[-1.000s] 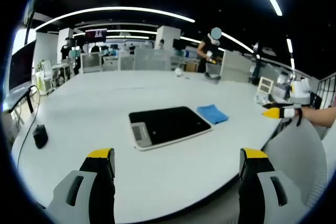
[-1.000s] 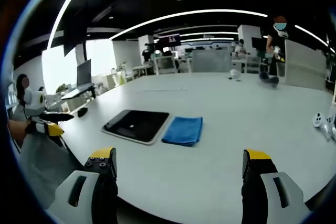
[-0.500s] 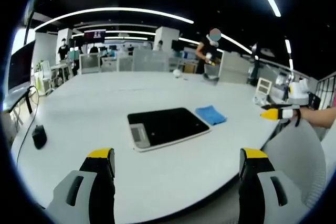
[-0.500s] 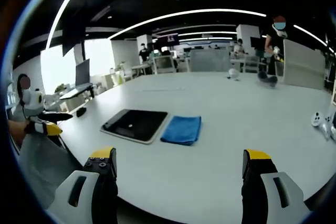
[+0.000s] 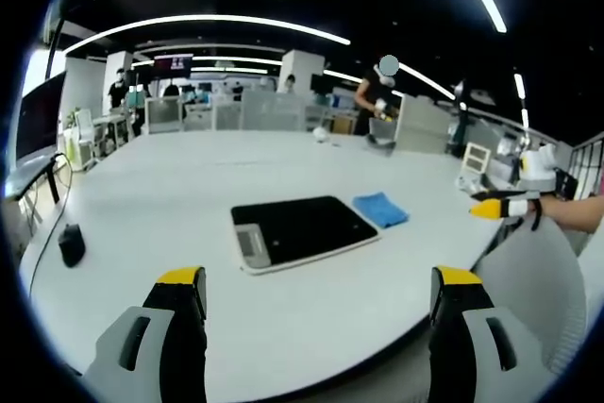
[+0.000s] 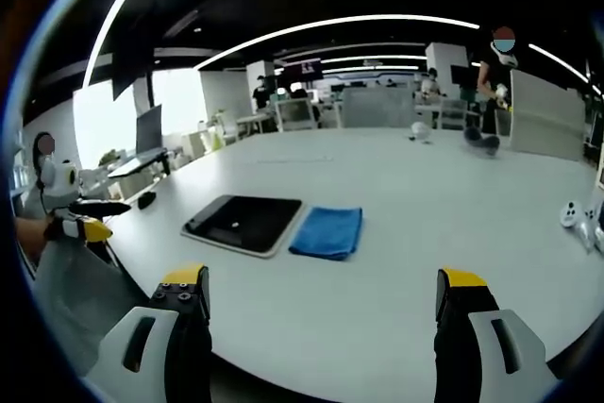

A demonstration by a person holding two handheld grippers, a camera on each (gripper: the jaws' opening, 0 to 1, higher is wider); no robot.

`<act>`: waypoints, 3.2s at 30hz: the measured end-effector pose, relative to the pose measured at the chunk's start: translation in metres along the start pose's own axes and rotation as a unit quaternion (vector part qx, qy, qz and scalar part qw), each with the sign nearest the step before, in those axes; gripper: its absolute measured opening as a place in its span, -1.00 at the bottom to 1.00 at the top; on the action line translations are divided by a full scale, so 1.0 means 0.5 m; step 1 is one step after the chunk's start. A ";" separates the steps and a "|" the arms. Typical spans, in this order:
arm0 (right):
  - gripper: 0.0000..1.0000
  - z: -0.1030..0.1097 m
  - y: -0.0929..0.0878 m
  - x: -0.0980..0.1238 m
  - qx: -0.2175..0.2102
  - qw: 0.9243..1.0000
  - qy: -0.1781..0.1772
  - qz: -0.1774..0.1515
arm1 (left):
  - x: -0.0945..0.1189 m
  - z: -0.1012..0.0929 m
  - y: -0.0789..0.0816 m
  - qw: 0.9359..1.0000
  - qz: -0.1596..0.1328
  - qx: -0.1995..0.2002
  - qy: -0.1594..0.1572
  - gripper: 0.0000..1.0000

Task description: Wipe the mirror surface with the cleaning cloth until all visible marks leave the cleaned area.

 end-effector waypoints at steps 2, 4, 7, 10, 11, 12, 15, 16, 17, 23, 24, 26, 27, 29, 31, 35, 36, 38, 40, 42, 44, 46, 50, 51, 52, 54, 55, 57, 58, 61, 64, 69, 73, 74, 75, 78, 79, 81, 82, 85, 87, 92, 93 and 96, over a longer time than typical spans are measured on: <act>0.96 -0.001 0.000 -0.001 -0.001 1.000 0.001 0.003 | -0.001 0.000 0.000 1.000 0.002 -0.001 -0.002 0.99; 0.95 -0.001 0.001 -0.001 -0.003 1.000 0.004 0.004 | -0.001 -0.001 0.000 1.000 0.003 -0.001 -0.004 0.99; 0.94 -0.006 0.002 -0.001 -0.016 1.000 0.004 0.002 | -0.002 -0.001 0.000 1.000 0.004 0.000 -0.004 0.99; 0.91 -0.005 0.003 -0.002 -0.019 1.000 0.007 0.006 | -0.002 0.000 0.000 1.000 0.004 0.002 -0.002 0.99; 0.90 -0.005 0.005 -0.003 -0.015 1.000 0.012 0.011 | -0.002 0.000 0.000 1.000 0.004 0.002 -0.002 0.99; 0.88 -0.007 0.009 -0.003 -0.012 1.000 0.012 0.014 | -0.002 0.000 0.000 1.000 0.004 0.001 -0.003 0.99; 0.86 -0.018 0.026 -0.010 -0.013 1.000 0.015 0.015 | -0.002 0.000 0.000 1.000 0.005 0.001 -0.004 0.99; 0.86 -0.021 0.034 -0.014 -0.021 1.000 0.014 0.017 | -0.002 0.000 0.000 1.000 0.005 0.001 -0.003 0.99; 0.85 -0.023 0.040 -0.018 -0.027 0.999 0.016 0.018 | -0.002 0.000 0.000 1.000 0.004 0.002 -0.002 0.99; 0.67 -0.013 0.064 -0.034 -0.002 0.999 0.027 0.026 | -0.001 0.001 0.000 1.000 0.000 0.007 0.001 0.99; 0.65 -0.013 0.066 -0.038 0.002 0.999 0.029 0.028 | -0.001 0.000 0.000 1.000 0.000 0.008 0.001 0.99; 0.63 -0.012 0.071 -0.042 0.006 0.999 0.032 0.031 | -0.001 0.001 0.000 1.000 0.000 0.008 0.001 0.99; 0.61 -0.011 0.075 -0.045 0.008 0.999 0.033 0.032 | -0.001 0.001 0.000 1.000 0.000 0.008 0.000 0.99; 0.57 -0.011 0.082 -0.051 0.014 0.999 0.036 0.034 | -0.001 0.001 0.001 1.000 0.000 0.008 0.001 0.99; 0.54 -0.011 0.088 -0.058 0.021 0.998 0.038 0.037 | -0.001 0.001 0.001 1.000 0.000 0.009 0.001 0.99; 0.39 -0.013 0.102 -0.071 0.032 0.998 0.040 0.045 | 0.000 0.001 0.001 1.000 0.000 0.009 0.002 0.99; 0.38 -0.013 0.107 -0.076 0.036 0.997 0.042 0.045 | -0.001 0.002 0.001 1.000 0.000 0.011 0.001 0.99; 0.38 -0.015 0.115 -0.085 0.042 0.997 0.043 0.048 | -0.001 0.002 0.001 1.000 0.000 0.012 0.000 0.99; 0.36 -0.016 0.121 -0.094 0.044 0.997 0.045 0.050 | 0.000 0.002 0.001 1.000 0.000 0.012 0.001 0.99; 0.35 -0.015 0.125 -0.100 0.048 0.996 0.047 0.051 | 0.000 0.002 0.001 1.000 0.000 0.013 0.001 0.99; 0.31 -0.015 0.129 -0.110 0.055 0.996 0.050 0.057 | 0.000 0.003 0.001 1.000 -0.001 0.013 0.002 0.99; 0.26 -0.016 0.131 -0.117 0.061 0.995 0.051 0.063 | 0.000 0.003 0.000 1.000 0.000 0.014 0.000 0.99; 0.18 -0.019 0.130 -0.137 0.068 0.993 0.054 0.076 | -0.001 0.003 0.000 1.000 0.001 0.014 0.000 0.99; 0.17 -0.021 0.130 -0.141 0.070 0.993 0.053 0.079 | -0.001 0.003 0.000 1.000 0.001 0.014 0.000 0.99; 0.17 -0.022 0.130 -0.146 0.072 0.993 0.052 0.081 | -0.001 0.003 0.000 1.000 0.002 0.015 0.000 0.99; 0.13 -0.025 0.130 -0.153 0.075 0.992 0.053 0.084 | -0.001 0.003 0.000 1.000 0.004 0.014 -0.001 0.99; 0.11 -0.026 0.131 -0.158 0.082 0.992 0.051 0.086 | -0.001 0.002 -0.001 1.000 0.005 0.013 -0.002 0.99; 0.07 -0.027 0.133 -0.164 0.090 0.991 0.048 0.088 | -0.001 0.002 -0.001 1.000 0.006 0.012 -0.002 0.99; 0.05 -0.027 0.135 -0.169 0.092 0.991 0.049 0.088 | -0.001 0.002 -0.001 1.000 0.007 0.012 -0.003 0.99; 0.05 -0.026 0.138 -0.181 0.097 0.990 0.050 0.092 | -0.002 0.002 -0.001 1.000 0.007 0.014 -0.004 0.99; 0.05 -0.027 0.139 -0.195 0.103 0.988 0.053 0.097 | -0.002 0.002 -0.001 1.000 0.006 0.015 -0.005 0.99; 0.03 -0.033 0.135 -0.221 0.116 0.985 0.056 0.115 | -0.003 0.002 -0.001 1.000 0.007 0.016 -0.004 0.99; 0.02 -0.034 0.137 -0.238 0.126 0.982 0.060 0.127 | -0.003 0.003 -0.001 1.000 0.007 0.017 -0.002 0.99; 0.01 -0.035 0.137 -0.241 0.128 0.982 0.061 0.128 | -0.003 0.003 -0.001 1.000 0.007 0.018 -0.002 0.99; 0.01 -0.036 0.137 -0.247 0.130 0.981 0.063 0.132 | -0.003 0.003 -0.001 1.000 0.007 0.018 -0.001 0.99; 0.01 -0.037 0.134 -0.262 0.137 0.978 0.068 0.142 | -0.003 0.004 -0.001 1.000 0.008 0.019 0.001 0.99; 0.01 -0.037 0.134 -0.265 0.139 0.977 0.069 0.144 | -0.003 0.004 -0.001 1.000 0.008 0.019 0.001 0.99; 0.01 -0.038 0.132 -0.276 0.147 0.975 0.072 0.150 | -0.003 0.005 -0.001 1.000 0.008 0.021 0.003 0.99; 0.02 -0.038 0.131 -0.279 0.152 0.974 0.073 0.154 | -0.003 0.006 -0.001 1.000 0.008 0.022 0.003 0.99; 0.01 -0.039 0.129 -0.291 0.160 0.971 0.076 0.161 | -0.003 0.006 -0.001 1.000 0.008 0.022 0.004 0.99; 0.01 -0.037 0.129 -0.298 0.162 0.970 0.079 0.165 | -0.002 0.006 -0.001 1.000 0.009 0.023 0.004 0.99; -0.01 -0.039 0.127 -0.319 0.164 0.968 0.083 0.173 | -0.002 0.007 -0.002 1.000 0.010 0.025 0.007 0.99; -0.01 -0.040 0.126 -0.323 0.162 0.967 0.084 0.175 | -0.002 0.007 -0.002 1.000 0.010 0.025 0.008 0.99; -0.03 -0.037 0.125 -0.329 0.159 0.968 0.085 0.177 | -0.002 0.007 -0.002 1.000 0.011 0.026 0.009 0.99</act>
Point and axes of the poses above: the point that each gripper's makers call its tool centre point, and the gripper's own axes: x roughly backward along the fingers, z roughly to its left, y roughly out of its top, the point moved 10 cm from there along x, roughly backward along the fingers, and after that the axes turned 4 degrees about z, right-handed, at the moved point
